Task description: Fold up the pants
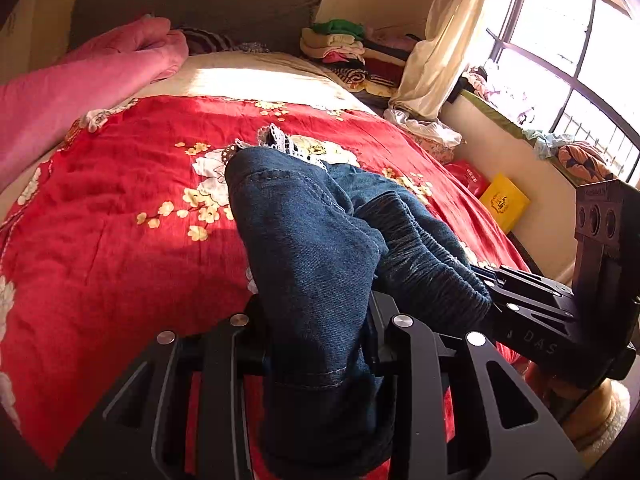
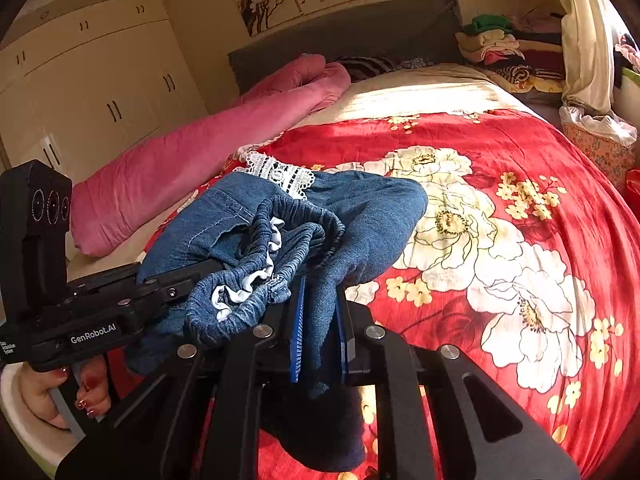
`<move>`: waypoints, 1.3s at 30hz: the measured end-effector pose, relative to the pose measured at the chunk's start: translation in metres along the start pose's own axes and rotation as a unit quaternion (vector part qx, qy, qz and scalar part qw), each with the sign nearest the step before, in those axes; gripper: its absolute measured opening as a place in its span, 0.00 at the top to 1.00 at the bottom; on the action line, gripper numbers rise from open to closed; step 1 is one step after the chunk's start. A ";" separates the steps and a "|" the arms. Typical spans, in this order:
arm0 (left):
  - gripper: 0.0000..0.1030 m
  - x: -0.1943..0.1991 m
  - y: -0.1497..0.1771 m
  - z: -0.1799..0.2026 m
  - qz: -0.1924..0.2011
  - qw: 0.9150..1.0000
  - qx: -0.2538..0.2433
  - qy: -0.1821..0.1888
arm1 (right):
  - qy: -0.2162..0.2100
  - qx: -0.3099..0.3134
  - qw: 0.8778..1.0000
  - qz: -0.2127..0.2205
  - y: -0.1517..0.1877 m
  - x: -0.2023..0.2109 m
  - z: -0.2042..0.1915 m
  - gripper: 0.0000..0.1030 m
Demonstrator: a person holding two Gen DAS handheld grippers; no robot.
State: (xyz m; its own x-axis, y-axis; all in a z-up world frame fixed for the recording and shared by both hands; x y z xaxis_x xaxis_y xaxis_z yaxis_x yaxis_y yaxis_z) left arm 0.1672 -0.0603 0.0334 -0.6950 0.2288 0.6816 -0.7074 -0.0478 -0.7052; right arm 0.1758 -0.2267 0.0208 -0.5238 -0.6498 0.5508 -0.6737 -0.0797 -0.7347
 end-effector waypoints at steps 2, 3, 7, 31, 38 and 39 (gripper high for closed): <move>0.77 -0.007 -0.005 -0.002 -0.001 1.000 -0.002 -0.001 | 0.003 -0.002 1.000 0.001 -0.006 -0.005 0.004 0.88; 0.77 -0.011 -0.007 -0.003 -0.002 1.000 -0.001 0.000 | 0.005 -0.003 1.000 0.000 -0.008 -0.008 0.006 0.88; 0.77 -0.024 -0.016 -0.008 -0.007 1.000 0.000 -0.001 | 0.012 -0.005 1.000 -0.004 -0.016 -0.020 0.012 0.88; 0.77 -0.085 -0.010 -0.034 -0.046 0.998 0.017 -0.028 | 0.039 -0.030 0.998 -0.049 -0.020 -0.082 0.052 0.88; 0.76 -0.090 -0.004 -0.042 -0.053 0.998 0.024 -0.034 | 0.060 -0.050 0.995 -0.064 -0.008 -0.085 0.070 0.88; 0.75 -0.091 -0.003 -0.043 -0.054 0.998 0.024 -0.037 | 0.065 -0.054 0.994 -0.069 -0.006 -0.087 0.074 0.88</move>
Point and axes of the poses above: each gripper's, at about its wrist camera, not at the fingertips, and x roughly against the way its jaws point, z to its right, y to its underside, the point moved 3 cm from there along -x, roughly the way its jaws point, and after that the axes turned 7 degrees about -y, right-handed, at the moved point
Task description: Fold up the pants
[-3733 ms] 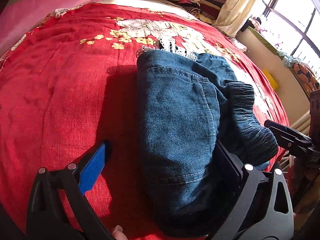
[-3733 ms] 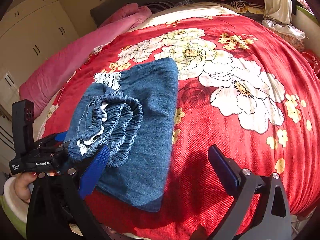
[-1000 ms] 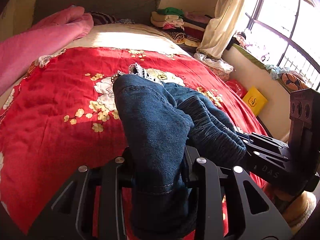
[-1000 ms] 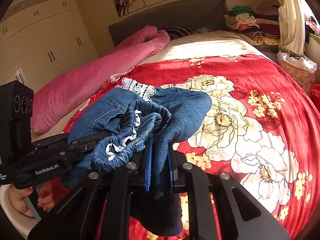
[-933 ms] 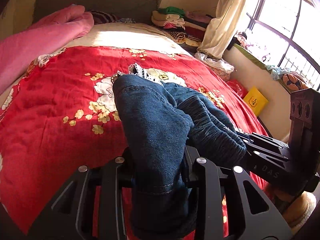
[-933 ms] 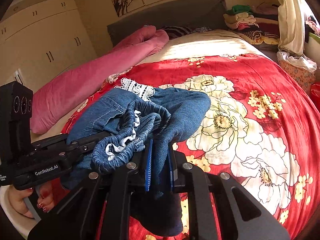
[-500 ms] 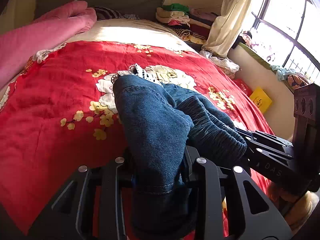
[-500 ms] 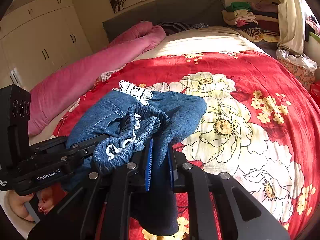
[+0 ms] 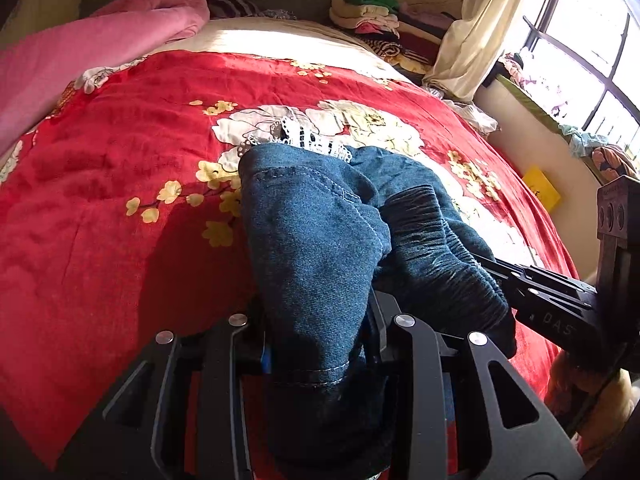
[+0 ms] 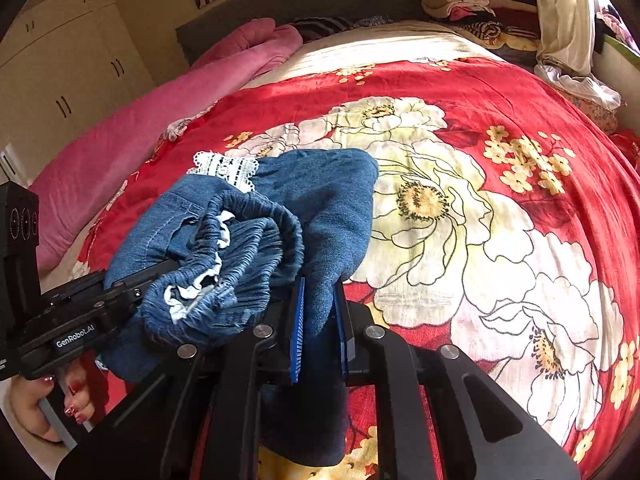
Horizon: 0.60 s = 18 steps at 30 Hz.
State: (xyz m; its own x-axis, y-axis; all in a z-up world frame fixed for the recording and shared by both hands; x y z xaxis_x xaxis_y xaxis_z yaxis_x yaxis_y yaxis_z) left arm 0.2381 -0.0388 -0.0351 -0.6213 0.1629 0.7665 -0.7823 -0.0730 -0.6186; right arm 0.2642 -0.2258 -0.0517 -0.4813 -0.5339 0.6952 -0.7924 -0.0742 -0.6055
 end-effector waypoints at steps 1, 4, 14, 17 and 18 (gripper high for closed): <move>0.75 -0.001 0.001 -0.002 -0.002 1.000 0.001 -0.002 | 0.002 -0.005 1.000 -0.006 0.002 -0.003 0.003 0.88; 0.72 -0.006 0.005 -0.006 -0.006 1.000 0.005 -0.006 | 0.006 -0.016 1.000 -0.018 0.009 -0.010 0.011 0.88; 0.68 -0.007 0.009 -0.007 -0.005 1.000 0.001 -0.014 | 0.013 -0.021 1.000 -0.009 0.015 0.000 0.011 0.57; 0.68 -0.007 0.008 -0.007 -0.005 1.000 0.000 -0.014 | 0.008 -0.027 1.000 0.005 0.018 0.011 0.009 0.52; 0.68 -0.007 0.008 -0.007 -0.005 1.000 0.001 -0.014 | 0.007 -0.029 1.000 0.008 0.019 0.015 0.008 0.48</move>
Point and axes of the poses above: each gripper's, at about its wrist camera, not at the fingertips, and x roughly against the way its jaws point, z to its right, y to its underside, the point moved 3 cm from there along -x, roughly the way its jaws point, and after that the axes turned 7 degrees about -y, right-handed, at the moved point
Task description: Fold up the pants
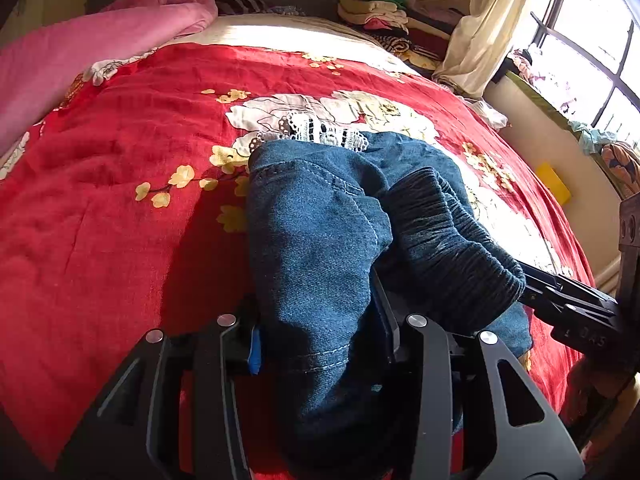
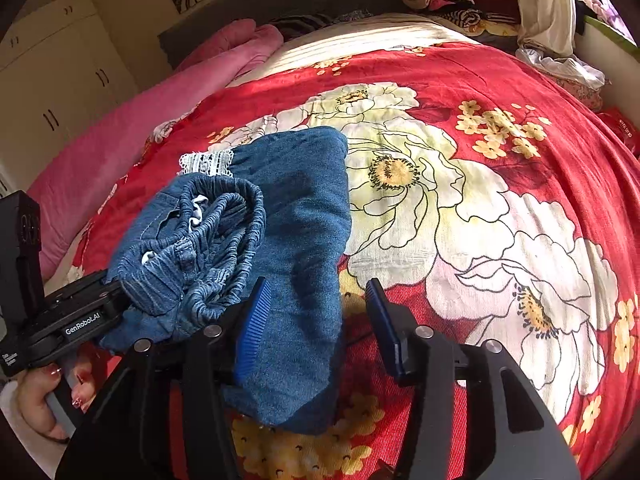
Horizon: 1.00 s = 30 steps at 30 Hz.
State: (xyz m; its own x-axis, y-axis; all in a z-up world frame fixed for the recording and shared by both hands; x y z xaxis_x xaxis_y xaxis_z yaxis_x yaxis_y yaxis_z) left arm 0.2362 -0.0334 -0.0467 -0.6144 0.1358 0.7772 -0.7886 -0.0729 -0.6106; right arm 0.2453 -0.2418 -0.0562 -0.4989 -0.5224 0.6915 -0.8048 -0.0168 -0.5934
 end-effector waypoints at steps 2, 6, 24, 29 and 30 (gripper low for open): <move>0.67 0.000 0.000 0.000 0.000 1.000 -0.001 0.001 | -0.004 -0.006 1.000 0.006 0.002 0.006 0.000 0.43; 0.58 0.003 0.001 0.002 0.002 1.000 -0.003 -0.002 | -0.007 -0.012 1.000 0.012 0.005 0.014 -0.002 0.39; 0.38 0.022 0.005 0.005 0.010 1.000 -0.003 -0.008 | 0.004 -0.004 1.000 0.027 0.010 0.033 -0.012 0.21; 0.35 0.032 0.005 0.008 0.015 1.000 -0.002 -0.008 | 0.007 0.002 0.999 0.036 0.010 0.044 -0.016 0.16; 0.34 0.035 0.006 0.008 0.017 1.000 -0.001 -0.007 | 0.007 0.003 0.999 0.038 0.010 0.046 -0.017 0.15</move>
Point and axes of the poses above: each gripper's, at about its wrist camera, not at the fingertips, and x roughly against the way its jaws point, z to its right, y to its underside, the point moved 3 cm from there along -x, roughly the way its jaws point, and after that the axes turned 7 degrees about -y, right-handed, at the moved point
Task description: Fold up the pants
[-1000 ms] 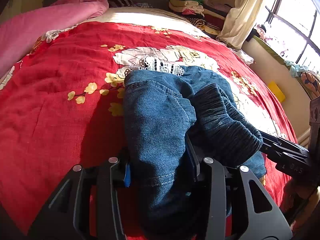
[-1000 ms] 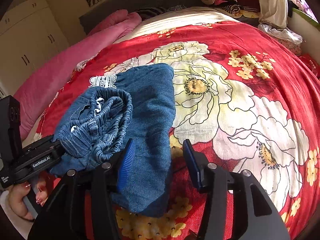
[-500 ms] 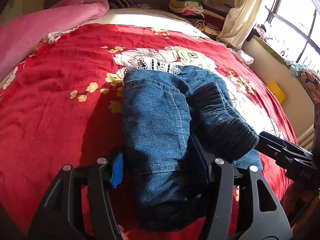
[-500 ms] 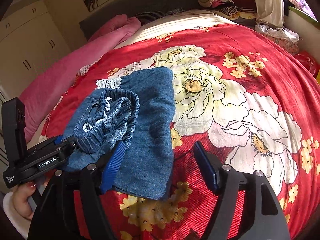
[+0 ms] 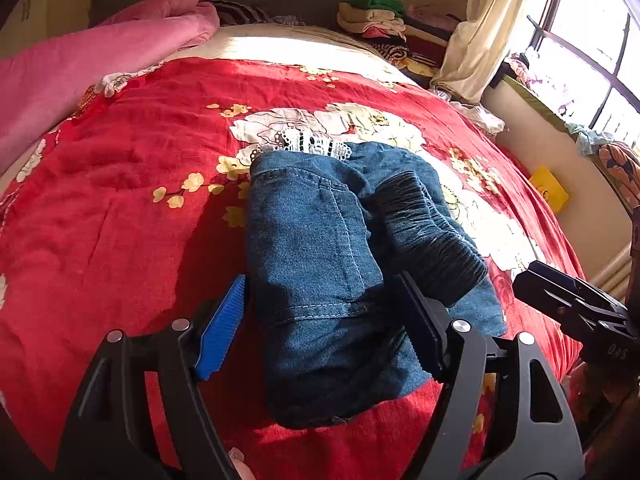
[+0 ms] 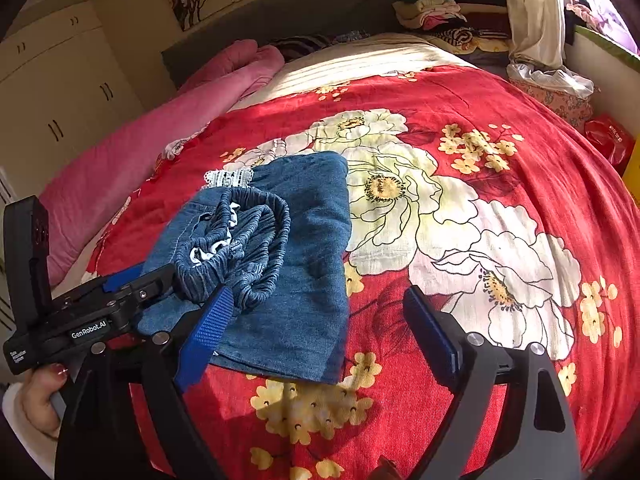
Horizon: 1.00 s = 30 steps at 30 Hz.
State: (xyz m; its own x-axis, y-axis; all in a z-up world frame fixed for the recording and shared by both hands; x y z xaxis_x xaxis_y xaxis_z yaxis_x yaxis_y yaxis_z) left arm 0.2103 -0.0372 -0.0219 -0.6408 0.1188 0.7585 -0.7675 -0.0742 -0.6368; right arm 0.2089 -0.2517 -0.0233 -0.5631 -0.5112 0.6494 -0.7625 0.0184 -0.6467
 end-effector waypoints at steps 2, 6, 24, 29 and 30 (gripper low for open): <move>0.29 0.006 0.000 0.001 0.003 1.000 -0.001 0.001 | 0.002 0.002 1.000 0.005 0.000 0.006 -0.002 0.11; 0.20 0.021 0.003 0.003 0.013 1.000 -0.003 0.006 | 0.000 0.011 1.000 0.008 0.003 0.015 -0.007 0.09; 0.10 0.089 0.026 0.006 0.042 0.999 -0.004 -0.003 | -0.007 0.026 0.999 0.036 0.019 0.069 -0.029 0.05; 0.10 0.102 0.039 0.008 0.041 0.999 -0.007 -0.007 | -0.008 0.039 0.998 0.038 0.028 0.082 -0.038 0.05; 0.10 0.104 0.042 0.008 0.042 0.999 -0.009 -0.008 | -0.006 0.040 0.998 0.039 0.031 0.084 -0.040 0.05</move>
State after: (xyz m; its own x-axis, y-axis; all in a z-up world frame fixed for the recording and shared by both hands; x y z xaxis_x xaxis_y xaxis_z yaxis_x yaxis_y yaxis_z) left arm 0.1113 -0.0362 0.0312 -0.7028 0.0977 0.7046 -0.7110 -0.0647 -0.7002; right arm 0.1254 -0.2602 0.0276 -0.6152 -0.5208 0.5919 -0.6884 -0.0111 -0.7253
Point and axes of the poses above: each gripper's, at about its wrist camera, not at the fingertips, and x roughly against the way its jaws point, z to its right, y to its underside, the point moved 3 cm from there along -x, roughly the way its jaws point, and after that the axes turned 7 degrees about -y, right-handed, at the moved point
